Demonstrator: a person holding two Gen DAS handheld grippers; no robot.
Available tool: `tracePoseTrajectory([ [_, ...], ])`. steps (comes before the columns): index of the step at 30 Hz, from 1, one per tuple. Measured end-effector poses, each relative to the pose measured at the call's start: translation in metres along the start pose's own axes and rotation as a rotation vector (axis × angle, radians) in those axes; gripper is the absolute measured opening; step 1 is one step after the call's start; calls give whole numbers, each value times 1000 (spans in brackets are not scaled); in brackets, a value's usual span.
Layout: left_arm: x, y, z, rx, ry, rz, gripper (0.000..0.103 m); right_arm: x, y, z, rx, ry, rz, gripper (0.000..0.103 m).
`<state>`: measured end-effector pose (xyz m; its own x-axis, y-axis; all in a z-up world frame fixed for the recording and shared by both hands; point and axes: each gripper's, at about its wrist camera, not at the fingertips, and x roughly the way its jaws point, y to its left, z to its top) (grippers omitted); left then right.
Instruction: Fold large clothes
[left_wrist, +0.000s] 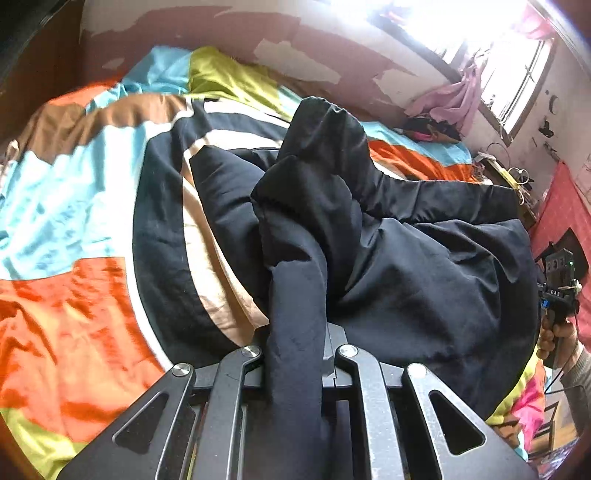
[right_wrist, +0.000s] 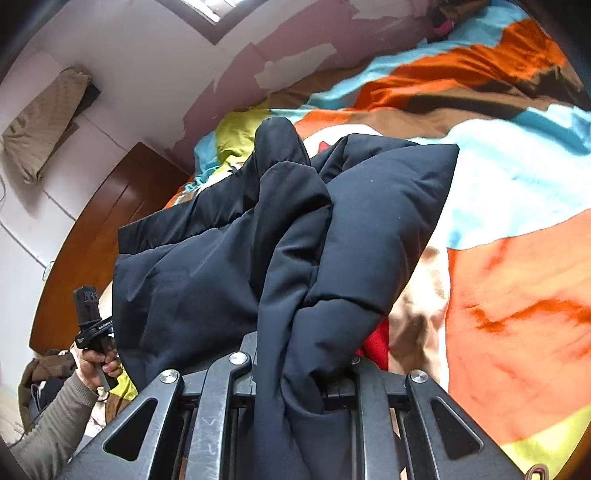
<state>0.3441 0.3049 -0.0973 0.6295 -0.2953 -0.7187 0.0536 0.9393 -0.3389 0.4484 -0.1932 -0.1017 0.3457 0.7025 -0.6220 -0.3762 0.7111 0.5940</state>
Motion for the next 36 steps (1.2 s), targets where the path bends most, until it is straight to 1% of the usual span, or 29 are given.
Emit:
tracePoseTrajectory([
  [3,-19,-15,-5,10,-10,5,9,-15,17,-4,-16,-5,1,16],
  [7,-42,-22,-25,4,-6,7,9,-32,34,-19,-26,2,7,16],
  [10,-50,-19,-47,-8,7,-5,9,-37,37,-38,-21,17,17,16],
  [11,-48,-15,-57,-22,18,-11,9,-37,34,-47,-16,24,22,16],
  [13,-39,-7,-73,-48,41,-20,9,-30,23,-61,13,39,29,16],
  [14,-24,1,-85,-59,66,-16,10,-23,13,-70,35,51,27,16],
  [15,-9,11,-95,-93,100,-12,10,-17,4,-78,57,62,23,17],
  [16,7,21,-105,-132,137,-8,11,-2,-18,-90,124,89,16,17],
  [17,19,27,-114,-159,156,-9,13,10,-35,-99,189,115,5,19],
  [18,22,29,-120,-178,131,-20,13,19,-52,-110,251,113,21,22],
  [19,22,30,-120,-193,112,-30,14,21,-61,-116,294,79,55,22],
  [20,22,31,-119,-197,109,-36,14,22,-66,-117,315,57,73,22],
  [24,20,39,-114,-210,127,-79,17,21,-70,-111,298,90,95,25],
  [28,11,43,-112,-247,115,-101,19,15,-74,-107,311,80,106,30],
  [29,7,43,-112,-251,109,-99,19,11,-74,-107,310,74,101,31],
  [30,5,44,-109,-251,106,-97,19,9,-74,-107,304,73,93,34],
  [32,-1,43,-108,-253,102,-90,19,2,-71,-106,290,74,65,35],
  [33,-5,43,-108,-254,101,-82,20,-1,-72,-105,285,78,51,38],
  [34,-8,43,-107,-254,96,-72,20,-4,-70,-103,279,81,28,45],
  [36,-17,42,-107,-262,85,-58,21,-13,-67,-100,274,70,-12,48],
])
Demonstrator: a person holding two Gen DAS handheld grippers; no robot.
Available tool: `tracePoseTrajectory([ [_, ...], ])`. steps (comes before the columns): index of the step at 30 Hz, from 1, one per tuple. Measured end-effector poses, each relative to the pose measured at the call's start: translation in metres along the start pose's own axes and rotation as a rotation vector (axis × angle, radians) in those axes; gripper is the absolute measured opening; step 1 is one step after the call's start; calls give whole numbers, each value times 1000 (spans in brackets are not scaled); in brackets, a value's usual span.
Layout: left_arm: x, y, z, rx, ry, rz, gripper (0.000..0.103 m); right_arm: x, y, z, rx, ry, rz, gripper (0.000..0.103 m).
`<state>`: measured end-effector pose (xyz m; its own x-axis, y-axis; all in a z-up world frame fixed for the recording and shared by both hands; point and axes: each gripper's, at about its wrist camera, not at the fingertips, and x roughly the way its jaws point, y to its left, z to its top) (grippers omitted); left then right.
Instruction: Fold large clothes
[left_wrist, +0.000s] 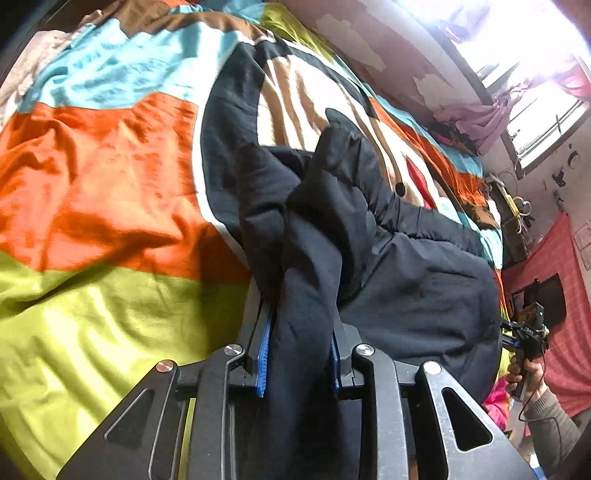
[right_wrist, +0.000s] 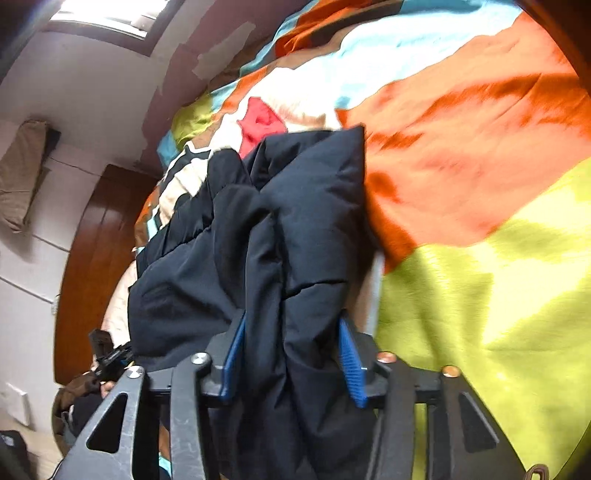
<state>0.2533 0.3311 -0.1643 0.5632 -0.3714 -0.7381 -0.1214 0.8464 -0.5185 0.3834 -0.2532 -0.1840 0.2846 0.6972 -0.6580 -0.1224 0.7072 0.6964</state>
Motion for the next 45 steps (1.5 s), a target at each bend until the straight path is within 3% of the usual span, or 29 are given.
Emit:
tracePoseTrajectory([
  [4,-20,-6,-6,33,-34,83,23,-22,9,1,-21,-57,-92,54],
  [6,-31,-17,-12,72,-64,137,29,-29,19,-1,-58,-76,-150,62],
  [8,-40,-30,-18,106,-98,184,50,-35,41,-7,-132,-98,-208,65],
  [13,-56,-72,-36,191,-135,211,52,-38,92,-26,-279,-124,-286,68],
  [15,-59,-90,-41,223,-136,233,57,-37,114,-35,-319,-133,-305,68],
  [21,-71,-132,-66,283,-134,255,58,-39,180,-73,-417,-163,-259,71],
  [24,-81,-149,-80,322,-155,269,72,-41,207,-94,-442,-178,-222,75],
  [32,-108,-184,-118,356,-189,266,74,-51,261,-150,-503,-194,-191,80],
  [33,-111,-186,-121,358,-190,264,76,-53,265,-155,-502,-195,-189,82],
  [35,-118,-195,-131,367,-202,266,95,-58,272,-167,-492,-197,-178,86],
  [36,-121,-197,-135,368,-211,273,98,-60,274,-171,-489,-196,-177,89],
  [40,-128,-210,-159,366,-184,256,98,-61,285,-202,-503,-164,-253,98],
  [45,-126,-235,-198,441,-186,328,98,-57,286,-242,-544,-135,-299,98],
])
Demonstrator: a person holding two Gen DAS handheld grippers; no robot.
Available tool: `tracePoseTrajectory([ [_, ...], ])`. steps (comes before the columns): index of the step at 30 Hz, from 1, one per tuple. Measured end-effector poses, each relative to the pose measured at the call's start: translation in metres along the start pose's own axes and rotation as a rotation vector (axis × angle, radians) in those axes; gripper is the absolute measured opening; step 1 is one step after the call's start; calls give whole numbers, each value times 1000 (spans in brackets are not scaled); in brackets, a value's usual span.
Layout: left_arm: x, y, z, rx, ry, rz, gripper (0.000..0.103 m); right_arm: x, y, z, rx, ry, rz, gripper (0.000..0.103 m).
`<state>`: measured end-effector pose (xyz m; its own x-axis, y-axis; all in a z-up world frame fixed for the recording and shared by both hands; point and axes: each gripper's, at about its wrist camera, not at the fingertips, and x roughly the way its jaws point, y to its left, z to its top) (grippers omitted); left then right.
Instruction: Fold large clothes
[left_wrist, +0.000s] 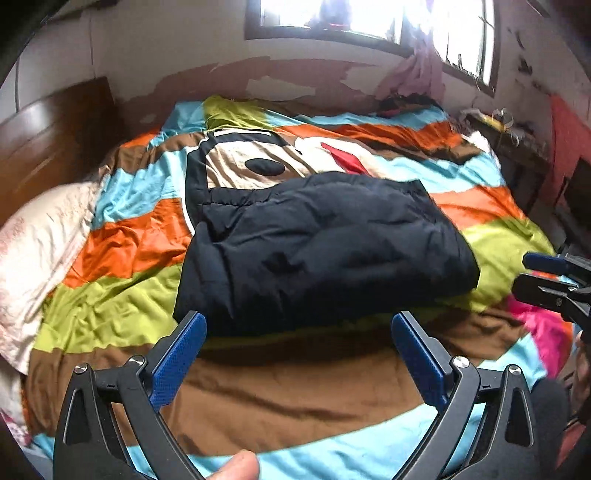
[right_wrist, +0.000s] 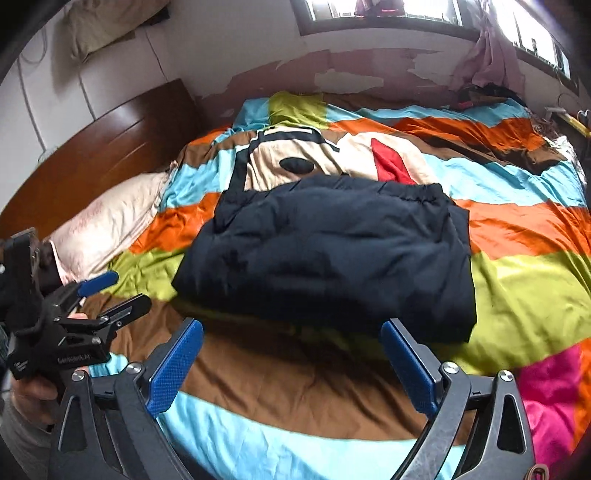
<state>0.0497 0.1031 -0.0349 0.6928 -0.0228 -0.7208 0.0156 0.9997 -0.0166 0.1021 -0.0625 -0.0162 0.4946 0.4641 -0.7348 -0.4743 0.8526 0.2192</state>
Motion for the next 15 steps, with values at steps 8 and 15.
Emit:
tracePoseTrajectory([
  [8,-9,-7,-11,-60,-19,-36,100,-8,4,-24,1,0,-13,98],
  [15,-16,-6,-6,-67,-38,-16,101,-16,0,-22,11,-15,-16,98],
])
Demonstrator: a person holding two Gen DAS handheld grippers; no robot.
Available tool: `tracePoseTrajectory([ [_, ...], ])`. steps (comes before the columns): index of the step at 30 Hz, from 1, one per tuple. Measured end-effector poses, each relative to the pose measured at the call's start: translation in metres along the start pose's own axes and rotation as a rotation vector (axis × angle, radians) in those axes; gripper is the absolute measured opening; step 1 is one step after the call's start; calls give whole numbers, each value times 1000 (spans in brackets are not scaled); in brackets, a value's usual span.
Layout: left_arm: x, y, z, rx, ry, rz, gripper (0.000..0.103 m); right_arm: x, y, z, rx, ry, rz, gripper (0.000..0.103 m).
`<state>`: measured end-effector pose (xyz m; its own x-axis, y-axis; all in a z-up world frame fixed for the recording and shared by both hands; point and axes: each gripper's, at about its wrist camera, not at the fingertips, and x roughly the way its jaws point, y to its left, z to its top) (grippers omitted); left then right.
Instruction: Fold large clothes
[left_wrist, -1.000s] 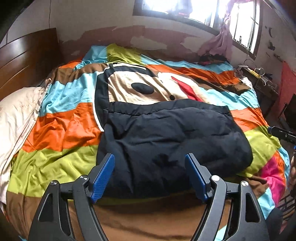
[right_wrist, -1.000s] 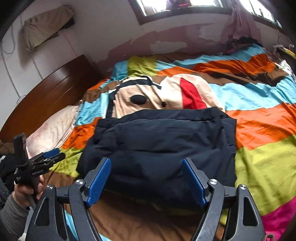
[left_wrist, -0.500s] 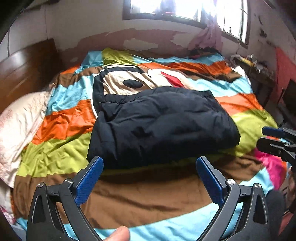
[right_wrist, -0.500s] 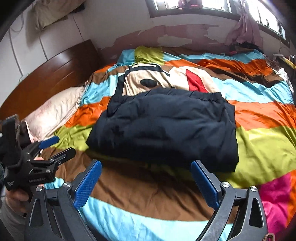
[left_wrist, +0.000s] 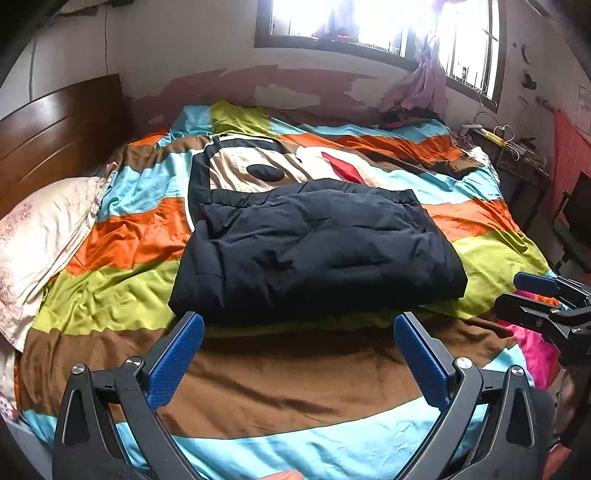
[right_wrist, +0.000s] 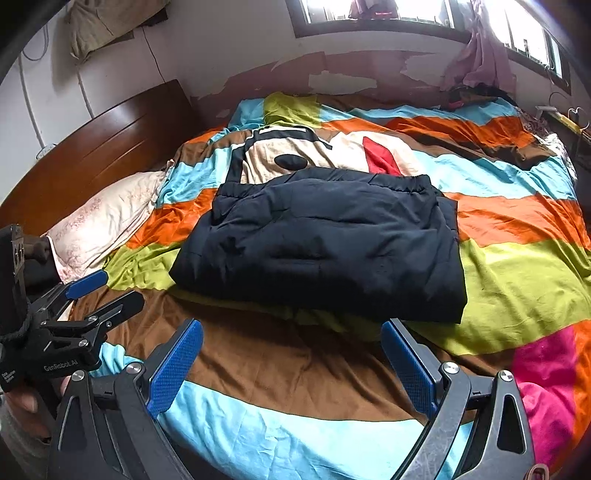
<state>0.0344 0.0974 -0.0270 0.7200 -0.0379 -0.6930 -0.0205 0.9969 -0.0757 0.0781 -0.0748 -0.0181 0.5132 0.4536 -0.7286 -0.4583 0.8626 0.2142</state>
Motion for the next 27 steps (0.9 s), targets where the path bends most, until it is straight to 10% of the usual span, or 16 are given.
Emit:
tracePoseTrajectory([
  [27,1,-1,-4,-5,8,-9,101,-1,4,1,-11,-1,4,98],
])
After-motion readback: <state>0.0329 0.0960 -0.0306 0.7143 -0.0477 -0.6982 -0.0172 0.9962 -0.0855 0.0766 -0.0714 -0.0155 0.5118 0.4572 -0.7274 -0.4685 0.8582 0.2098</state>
